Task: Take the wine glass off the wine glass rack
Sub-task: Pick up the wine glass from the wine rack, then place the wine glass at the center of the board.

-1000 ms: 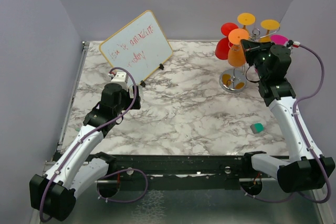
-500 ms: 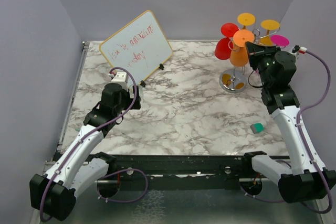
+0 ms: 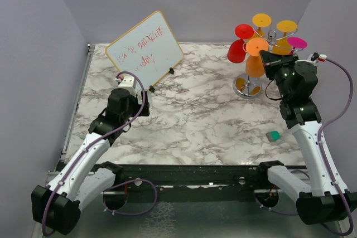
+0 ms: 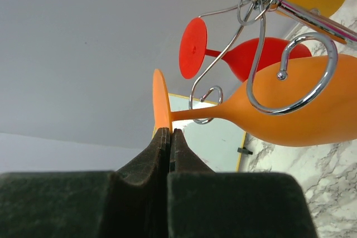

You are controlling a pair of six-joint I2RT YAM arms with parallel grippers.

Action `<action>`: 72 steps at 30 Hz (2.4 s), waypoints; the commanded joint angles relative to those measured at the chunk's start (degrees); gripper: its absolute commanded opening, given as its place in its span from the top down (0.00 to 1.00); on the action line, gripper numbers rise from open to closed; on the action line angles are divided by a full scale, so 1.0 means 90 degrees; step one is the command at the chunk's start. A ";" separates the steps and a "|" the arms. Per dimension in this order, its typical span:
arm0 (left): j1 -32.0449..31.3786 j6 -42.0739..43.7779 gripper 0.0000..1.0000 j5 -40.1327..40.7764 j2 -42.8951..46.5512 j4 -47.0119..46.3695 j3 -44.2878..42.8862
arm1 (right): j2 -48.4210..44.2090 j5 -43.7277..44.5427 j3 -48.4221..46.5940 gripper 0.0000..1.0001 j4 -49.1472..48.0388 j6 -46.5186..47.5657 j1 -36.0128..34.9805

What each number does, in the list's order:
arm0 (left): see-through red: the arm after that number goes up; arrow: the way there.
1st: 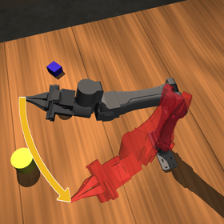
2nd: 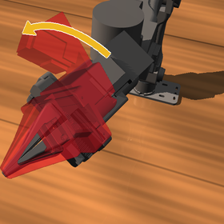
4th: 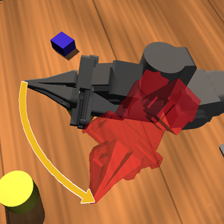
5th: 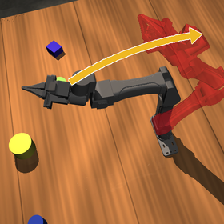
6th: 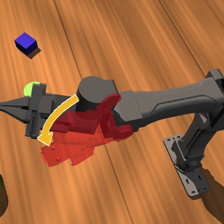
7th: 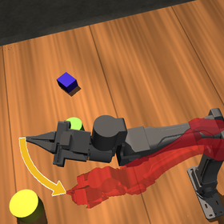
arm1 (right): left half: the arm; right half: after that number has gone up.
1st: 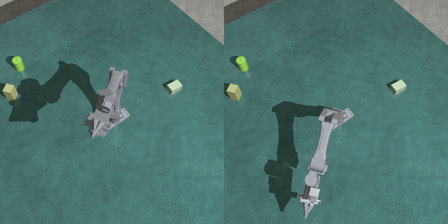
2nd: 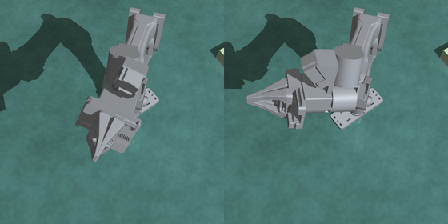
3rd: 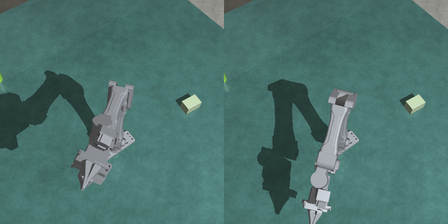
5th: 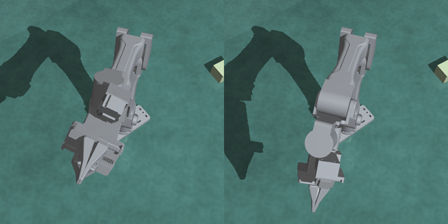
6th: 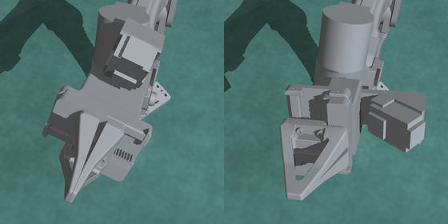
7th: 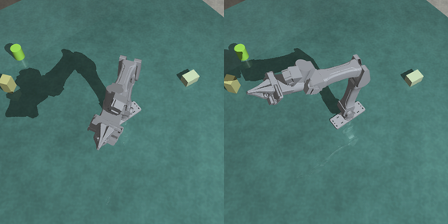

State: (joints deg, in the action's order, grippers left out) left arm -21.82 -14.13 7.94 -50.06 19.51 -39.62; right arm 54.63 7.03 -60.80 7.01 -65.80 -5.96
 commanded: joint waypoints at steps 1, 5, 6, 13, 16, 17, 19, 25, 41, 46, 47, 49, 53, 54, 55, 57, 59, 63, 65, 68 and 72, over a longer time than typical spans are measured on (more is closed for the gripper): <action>0.0001 0.0000 0.08 -0.0150 0.0141 0.0078 -0.0092 | -0.0115 -0.0501 0.0045 1.00 0.0161 0.0289 -0.0006; -0.0007 -0.0012 0.07 -0.0131 0.0217 0.0079 -0.0090 | -0.0217 -0.1036 0.0027 1.00 0.0207 0.0629 -0.0003; -0.0007 -0.0019 0.07 -0.0126 0.0243 0.0079 -0.0090 | -0.0236 -0.1204 0.0018 0.99 0.0210 0.0718 -0.0002; -0.0007 -0.0060 0.06 -0.0154 0.0402 0.0069 -0.0072 | -0.0121 -0.3066 -0.0025 1.00 0.0018 0.1431 -0.0005; -0.0004 -0.0096 0.05 -0.0261 0.0495 0.0054 -0.0080 | -0.0074 -0.3937 0.0022 1.00 -0.0050 0.1759 -0.0007; -0.0006 -0.0108 0.04 -0.0325 0.0537 0.0024 -0.0073 | -0.0083 -0.4173 0.0039 0.99 -0.0054 0.1882 -0.0011; -0.0004 -0.0100 0.03 -0.0474 0.0631 -0.0062 -0.0046 | -0.0097 -0.4601 0.0074 1.00 -0.0012 0.2124 -0.0005; 0.0004 -0.0048 0.01 -0.1519 0.0880 -0.0489 0.0025 | -0.0120 -0.5513 0.0242 0.99 0.0512 0.2820 -0.0113; -0.0358 -0.2619 0.06 -0.6169 -0.0053 -0.3445 0.0093 | 0.0129 -0.6100 0.0841 0.99 0.1011 0.3830 -0.1398; -0.0986 -0.2569 0.11 -0.6030 -0.0645 -0.3515 -0.0230 | 0.0323 -0.6255 0.0937 0.99 0.0632 0.3756 -0.1733; -0.1039 -0.2553 0.14 -0.6029 -0.0779 -0.3515 -0.0274 | 0.0376 -0.6347 0.0951 1.00 0.0512 0.3748 -0.1747; -0.1119 -0.2541 0.20 -0.5958 -0.0996 -0.3515 -0.0362 | 0.0564 -0.6519 0.0870 1.00 0.0492 0.3844 -0.1774; -0.1214 -0.2509 0.28 -0.5855 -0.1201 -0.3537 -0.0547 | 0.0960 -0.6951 0.0685 0.99 0.0642 0.4168 -0.1876; -0.1238 -0.2482 0.30 -0.5854 -0.1255 -0.3543 -0.0571 | 0.0978 -0.7035 0.0725 0.99 0.0484 0.4112 -0.1910; -0.1258 -0.2467 0.34 -0.5840 -0.1297 -0.3544 -0.0586 | 0.0975 -0.7084 0.0806 0.99 0.0278 0.4015 -0.1950; -0.1275 -0.2456 0.41 -0.5764 -0.1349 -0.3549 -0.0572 | 0.0936 -0.7121 0.0952 0.99 -0.0050 0.3851 -0.2006; -0.1314 -0.2435 0.47 -0.5664 -0.1372 -0.3585 -0.0524 | 0.0915 -0.7149 0.1018 0.99 -0.0139 0.3803 -0.2054; -0.1413 -0.2421 0.68 -0.5889 -0.1584 -0.3699 -0.0570 | 0.0898 -0.7101 0.1096 0.99 0.0042 0.3916 -0.2118; -0.1465 -0.2365 0.77 -0.5959 -0.1684 -0.3701 -0.0631 | 0.0882 -0.7080 0.1139 0.99 0.0201 0.4035 -0.2151; -0.1548 -0.2336 0.99 -0.5966 -0.1759 -0.3701 -0.0685 | 0.0864 -0.7065 0.1233 0.99 0.0282 0.4096 -0.2170; -0.1617 -0.2323 1.00 -0.5897 -0.1707 -0.3692 -0.0631 | 0.0924 -0.6938 0.1286 0.93 0.0337 0.4167 -0.2170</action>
State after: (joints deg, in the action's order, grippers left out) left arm -35.33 -36.40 -45.06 -65.52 -11.92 -43.72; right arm 63.51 -54.76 -49.47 9.26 -29.21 -24.75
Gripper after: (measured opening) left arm 0.014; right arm 0.033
